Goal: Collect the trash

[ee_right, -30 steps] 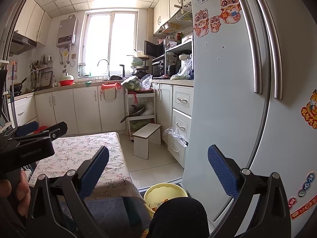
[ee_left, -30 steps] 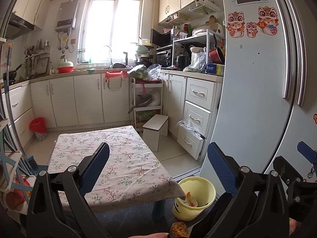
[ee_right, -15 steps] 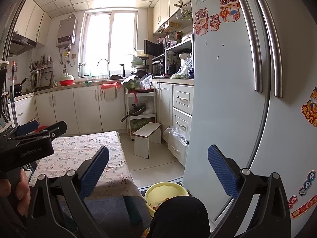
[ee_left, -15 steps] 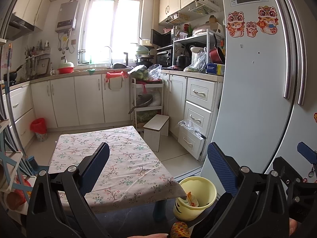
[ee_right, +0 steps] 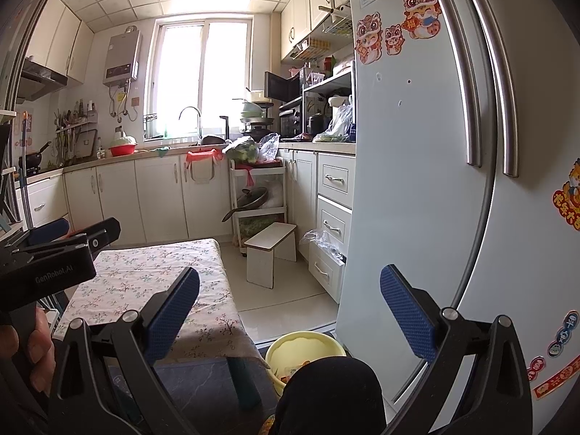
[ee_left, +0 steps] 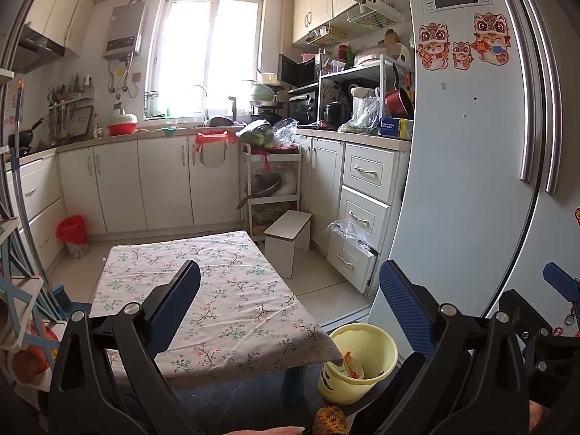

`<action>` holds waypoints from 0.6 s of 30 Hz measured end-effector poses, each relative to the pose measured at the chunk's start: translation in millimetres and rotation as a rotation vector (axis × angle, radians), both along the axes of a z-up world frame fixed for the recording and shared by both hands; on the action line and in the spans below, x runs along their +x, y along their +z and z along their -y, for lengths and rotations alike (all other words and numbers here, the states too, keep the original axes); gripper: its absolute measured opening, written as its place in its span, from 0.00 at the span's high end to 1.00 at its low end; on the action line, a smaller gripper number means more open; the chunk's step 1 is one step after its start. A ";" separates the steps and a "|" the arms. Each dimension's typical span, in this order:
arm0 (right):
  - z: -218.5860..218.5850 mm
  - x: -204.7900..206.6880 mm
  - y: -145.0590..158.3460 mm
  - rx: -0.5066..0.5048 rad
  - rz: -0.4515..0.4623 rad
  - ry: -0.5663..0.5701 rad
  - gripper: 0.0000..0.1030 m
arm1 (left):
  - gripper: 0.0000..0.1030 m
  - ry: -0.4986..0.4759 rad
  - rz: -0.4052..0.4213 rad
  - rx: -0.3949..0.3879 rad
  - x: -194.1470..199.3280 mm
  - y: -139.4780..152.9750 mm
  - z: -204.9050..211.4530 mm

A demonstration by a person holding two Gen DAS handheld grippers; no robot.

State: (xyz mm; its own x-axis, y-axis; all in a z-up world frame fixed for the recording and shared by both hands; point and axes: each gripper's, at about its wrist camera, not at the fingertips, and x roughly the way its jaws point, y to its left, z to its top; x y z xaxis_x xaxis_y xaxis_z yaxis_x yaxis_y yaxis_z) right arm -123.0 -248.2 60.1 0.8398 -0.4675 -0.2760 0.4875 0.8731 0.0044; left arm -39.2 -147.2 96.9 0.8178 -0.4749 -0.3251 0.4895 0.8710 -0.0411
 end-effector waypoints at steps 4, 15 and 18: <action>0.4 0.1 0.0 0.000 0.000 0.000 0.07 | 0.08 0.001 0.001 0.002 0.2 0.0 -0.1; -0.4 0.2 0.3 0.004 -0.001 0.001 0.07 | 0.08 0.001 0.002 0.001 0.2 -0.1 -0.2; -3.5 0.8 -1.5 0.007 -0.004 0.002 0.07 | 0.08 0.001 0.001 0.001 -0.4 -0.1 0.8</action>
